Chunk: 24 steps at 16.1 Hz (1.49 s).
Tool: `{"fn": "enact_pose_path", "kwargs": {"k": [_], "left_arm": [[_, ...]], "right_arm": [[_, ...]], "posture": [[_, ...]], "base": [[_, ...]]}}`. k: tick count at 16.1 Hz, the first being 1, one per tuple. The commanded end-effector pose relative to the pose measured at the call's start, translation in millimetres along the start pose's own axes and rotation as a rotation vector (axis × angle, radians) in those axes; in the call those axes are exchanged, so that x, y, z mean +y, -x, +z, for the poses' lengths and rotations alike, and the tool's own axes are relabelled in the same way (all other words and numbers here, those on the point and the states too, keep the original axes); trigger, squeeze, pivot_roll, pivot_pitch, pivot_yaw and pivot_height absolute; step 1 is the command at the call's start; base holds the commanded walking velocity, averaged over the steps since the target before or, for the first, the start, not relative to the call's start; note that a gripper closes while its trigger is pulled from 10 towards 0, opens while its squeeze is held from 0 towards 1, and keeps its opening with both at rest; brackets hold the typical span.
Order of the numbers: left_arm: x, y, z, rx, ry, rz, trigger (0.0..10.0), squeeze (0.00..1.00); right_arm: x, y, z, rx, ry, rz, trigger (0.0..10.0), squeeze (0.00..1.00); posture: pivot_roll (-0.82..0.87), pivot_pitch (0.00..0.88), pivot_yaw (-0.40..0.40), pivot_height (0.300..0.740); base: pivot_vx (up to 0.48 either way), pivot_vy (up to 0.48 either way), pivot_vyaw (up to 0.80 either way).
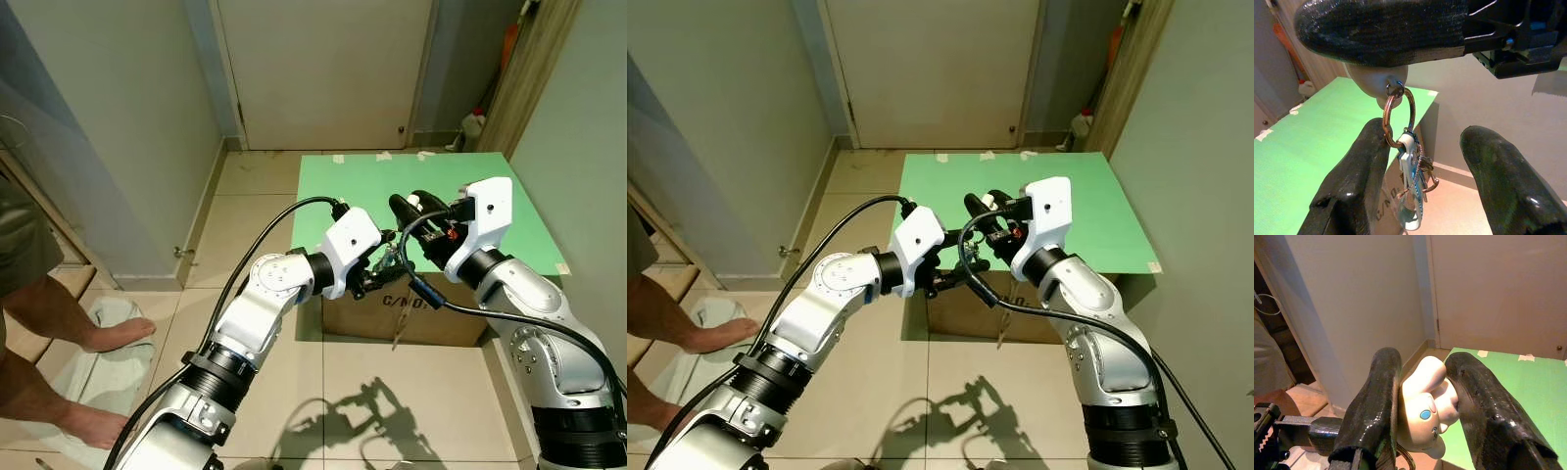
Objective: Hang keys on a hook
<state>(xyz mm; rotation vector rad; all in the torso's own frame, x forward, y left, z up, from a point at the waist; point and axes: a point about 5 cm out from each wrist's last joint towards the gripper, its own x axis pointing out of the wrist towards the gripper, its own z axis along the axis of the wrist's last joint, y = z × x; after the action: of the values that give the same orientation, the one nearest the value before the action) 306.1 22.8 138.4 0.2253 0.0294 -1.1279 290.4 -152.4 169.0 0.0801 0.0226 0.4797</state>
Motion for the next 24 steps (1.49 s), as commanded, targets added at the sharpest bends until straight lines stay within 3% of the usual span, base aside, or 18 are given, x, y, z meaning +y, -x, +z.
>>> {"fn": "enact_pose_path", "kwargs": {"k": [1, 13, 24], "left_arm": [[2.9, 1.1, 8.4, -0.03, -0.008, 0.001, 0.0, 0.0], [-4.0, 2.4, 14.2, -0.073, -0.018, -0.058, 0.0, 0.0], [-6.0, 3.2, 13.4, -0.079, -0.006, -0.047, 0.0, 0.0]], "right_arm": [[0.5, -1.8, 3.2, -0.011, 0.018, 0.014, 0.0, 0.0], [-2.1, 3.8, -0.8, 0.007, 0.022, 0.009, 0.0, 0.0], [-1.5, 2.4, -2.4, 0.015, 0.02, 0.01, 0.0, 0.0]], "posture": [[-0.18, 0.0, 0.045, 0.74], [-0.18, 0.0, 0.038, 0.74], [-0.18, 0.0, 0.035, 0.74]], "base": [[0.0, 0.0, 0.0], [0.0, 0.0, 0.0], [0.0, 0.0, 0.0]]}}
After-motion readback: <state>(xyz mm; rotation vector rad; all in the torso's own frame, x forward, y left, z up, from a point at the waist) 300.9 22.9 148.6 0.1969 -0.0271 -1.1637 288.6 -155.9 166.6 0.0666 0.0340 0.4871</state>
